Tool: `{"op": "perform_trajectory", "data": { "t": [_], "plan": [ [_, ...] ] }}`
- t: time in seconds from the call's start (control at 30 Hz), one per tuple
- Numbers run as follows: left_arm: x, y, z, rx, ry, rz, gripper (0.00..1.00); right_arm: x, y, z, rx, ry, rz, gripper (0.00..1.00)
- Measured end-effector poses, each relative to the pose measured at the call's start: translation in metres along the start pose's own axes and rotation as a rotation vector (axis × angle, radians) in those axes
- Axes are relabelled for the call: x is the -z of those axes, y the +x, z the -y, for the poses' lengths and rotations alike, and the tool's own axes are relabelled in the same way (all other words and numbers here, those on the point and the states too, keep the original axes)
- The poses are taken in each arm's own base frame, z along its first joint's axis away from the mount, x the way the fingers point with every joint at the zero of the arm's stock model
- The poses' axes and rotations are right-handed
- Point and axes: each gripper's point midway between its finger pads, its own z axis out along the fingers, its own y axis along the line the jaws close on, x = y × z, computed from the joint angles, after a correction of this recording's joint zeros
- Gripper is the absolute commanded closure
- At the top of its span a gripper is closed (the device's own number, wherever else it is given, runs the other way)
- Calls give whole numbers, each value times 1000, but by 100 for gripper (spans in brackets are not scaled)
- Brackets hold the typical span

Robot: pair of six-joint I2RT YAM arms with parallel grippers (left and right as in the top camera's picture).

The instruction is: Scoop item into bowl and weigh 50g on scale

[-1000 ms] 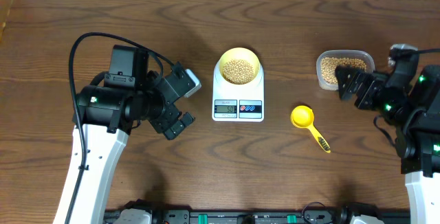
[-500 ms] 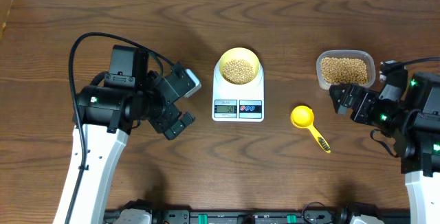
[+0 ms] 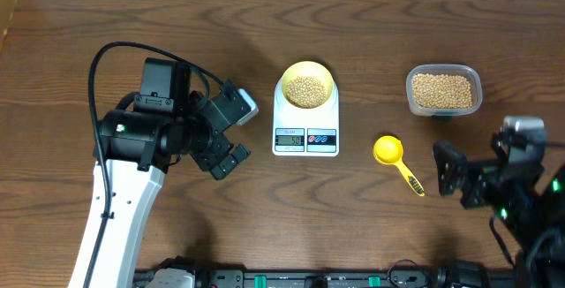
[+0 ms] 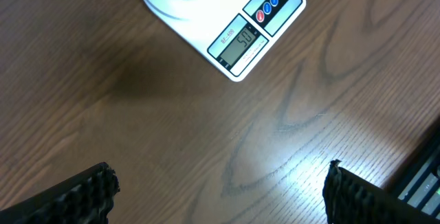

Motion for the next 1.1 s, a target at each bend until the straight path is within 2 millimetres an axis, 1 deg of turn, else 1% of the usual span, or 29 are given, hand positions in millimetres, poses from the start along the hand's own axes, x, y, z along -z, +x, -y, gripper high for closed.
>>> {"op": "perform_trajectory", "data": {
  "t": [0.27, 0.37, 0.6, 0.87, 1.1],
  "plan": [
    [0, 0, 0, 0, 0, 0, 2, 37, 6, -11, 102, 22, 104, 1],
    [0, 0, 0, 0, 0, 0, 2, 39, 11, -12, 115, 24, 121, 1],
    [0, 0, 0, 0, 0, 0, 2, 22, 26, -5, 119, 25, 121, 1],
    [0, 0, 0, 0, 0, 0, 2, 7, 27, -5, 135, -7, 152, 1],
    [0, 0, 0, 0, 0, 0, 2, -17, 35, 2, 158, -16, 163, 1]
  ]
}}
